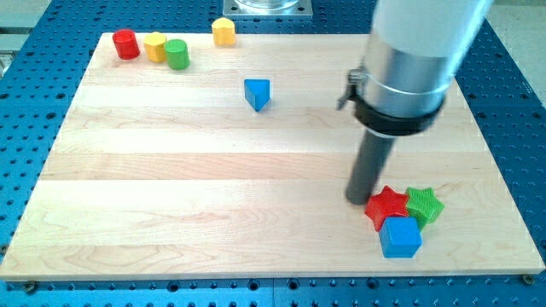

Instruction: Place the triangle close to the green star

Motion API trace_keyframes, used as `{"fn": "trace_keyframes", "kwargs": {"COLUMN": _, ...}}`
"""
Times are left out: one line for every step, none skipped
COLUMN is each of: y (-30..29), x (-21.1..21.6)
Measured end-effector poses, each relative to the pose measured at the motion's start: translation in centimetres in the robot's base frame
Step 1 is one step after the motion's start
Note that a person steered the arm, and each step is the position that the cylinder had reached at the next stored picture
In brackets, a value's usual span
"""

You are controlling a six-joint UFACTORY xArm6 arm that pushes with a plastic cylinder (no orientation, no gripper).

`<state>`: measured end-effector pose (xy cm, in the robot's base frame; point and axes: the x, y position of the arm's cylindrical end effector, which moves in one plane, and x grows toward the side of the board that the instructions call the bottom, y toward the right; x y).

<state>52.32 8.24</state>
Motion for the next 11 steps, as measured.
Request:
{"fn": "trace_keyframes", "kwargs": {"y": -11.5, "x": -3.8}}
{"fn": "trace_keyframes", "kwargs": {"y": -17.8, "x": -12.3}}
{"fn": "trace_keyframes", "kwargs": {"y": -14.3, "x": -16.8}}
{"fn": "trace_keyframes", "kwargs": {"y": -11.3, "x": -17.1}}
{"fn": "trace_keyframes", "kwargs": {"y": -10.7, "x": -19.3}}
{"fn": "trace_keyframes", "kwargs": {"y": -4.9, "x": -19.2}}
{"fn": "trace_keyframes", "kwargs": {"y": -2.0, "x": -20.2}}
{"fn": "trace_keyframes", "kwargs": {"y": -0.5, "x": -14.5}}
{"fn": "trace_keyframes", "kwargs": {"y": 2.5, "x": -7.2}}
{"fn": "trace_keyframes", "kwargs": {"y": 0.4, "x": -10.9}}
{"fn": "trace_keyframes", "kwargs": {"y": 2.8, "x": -9.5}}
